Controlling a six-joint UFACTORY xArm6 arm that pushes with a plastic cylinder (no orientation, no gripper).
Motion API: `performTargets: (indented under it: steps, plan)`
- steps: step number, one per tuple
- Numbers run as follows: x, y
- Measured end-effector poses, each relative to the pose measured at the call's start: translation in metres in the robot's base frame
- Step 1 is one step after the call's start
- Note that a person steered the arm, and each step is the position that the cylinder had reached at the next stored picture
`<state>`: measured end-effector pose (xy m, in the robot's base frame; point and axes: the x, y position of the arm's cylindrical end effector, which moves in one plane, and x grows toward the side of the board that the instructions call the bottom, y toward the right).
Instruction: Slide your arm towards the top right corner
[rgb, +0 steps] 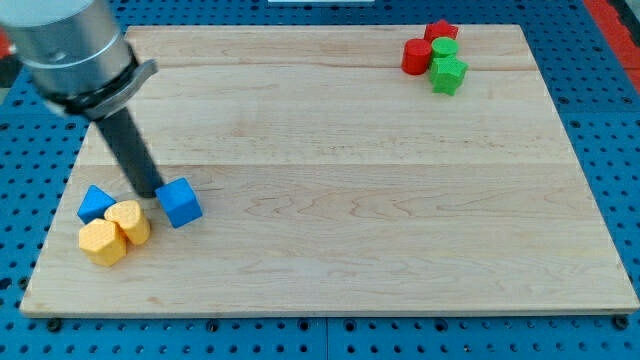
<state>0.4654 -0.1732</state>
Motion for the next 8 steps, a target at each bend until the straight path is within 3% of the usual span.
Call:
performTargets:
  steps: [1,3,8]
  plan:
    - [-0.044,0.059]
    - [-0.031,0.162]
    - [-0.048,0.212]
